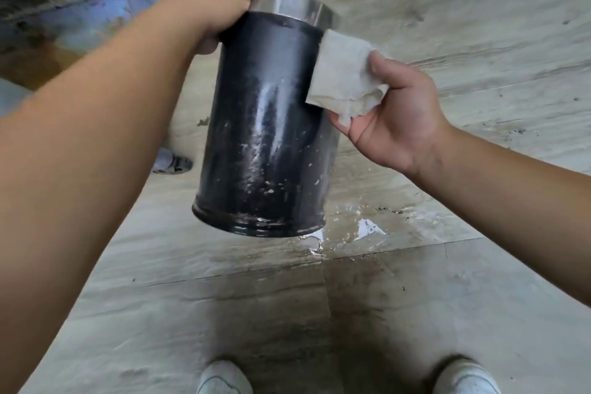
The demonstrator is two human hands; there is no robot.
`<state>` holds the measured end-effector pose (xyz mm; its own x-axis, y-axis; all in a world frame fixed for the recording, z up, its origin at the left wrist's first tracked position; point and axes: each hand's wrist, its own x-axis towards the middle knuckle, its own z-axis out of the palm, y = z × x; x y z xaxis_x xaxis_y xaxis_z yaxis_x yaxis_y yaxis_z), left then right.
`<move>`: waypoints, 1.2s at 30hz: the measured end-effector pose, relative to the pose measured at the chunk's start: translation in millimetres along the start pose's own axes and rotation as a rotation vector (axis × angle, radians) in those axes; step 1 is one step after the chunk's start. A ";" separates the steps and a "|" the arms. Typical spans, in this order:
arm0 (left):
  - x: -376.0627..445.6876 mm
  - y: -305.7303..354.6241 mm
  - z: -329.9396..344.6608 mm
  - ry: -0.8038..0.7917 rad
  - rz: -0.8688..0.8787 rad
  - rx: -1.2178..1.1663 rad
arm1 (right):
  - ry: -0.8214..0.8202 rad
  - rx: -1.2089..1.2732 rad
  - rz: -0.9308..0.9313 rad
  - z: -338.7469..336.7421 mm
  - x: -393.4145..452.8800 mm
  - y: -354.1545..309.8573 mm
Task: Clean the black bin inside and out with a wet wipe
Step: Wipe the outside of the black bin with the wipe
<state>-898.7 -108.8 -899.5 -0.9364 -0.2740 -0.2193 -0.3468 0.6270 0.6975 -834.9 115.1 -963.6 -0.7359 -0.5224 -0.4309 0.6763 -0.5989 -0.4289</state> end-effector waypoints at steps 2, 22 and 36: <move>1.0 -5.8 7.3 -0.089 -0.042 -0.044 | 0.030 -0.019 -0.029 3.7 5.7 1.9; -59.4 -69.3 36.9 -0.273 0.653 0.201 | -0.379 -1.471 -0.832 -12.3 -11.9 32.9; -64.1 -53.6 46.8 -0.306 0.618 0.332 | -0.825 -1.811 -0.751 -32.0 -77.1 69.6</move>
<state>-822.7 -90.7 -954.7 -0.9215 0.3822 -0.0689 0.2926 0.7999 0.5240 -730.0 133.2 -985.7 -0.3150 -0.9042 0.2884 -0.7758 0.0702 -0.6271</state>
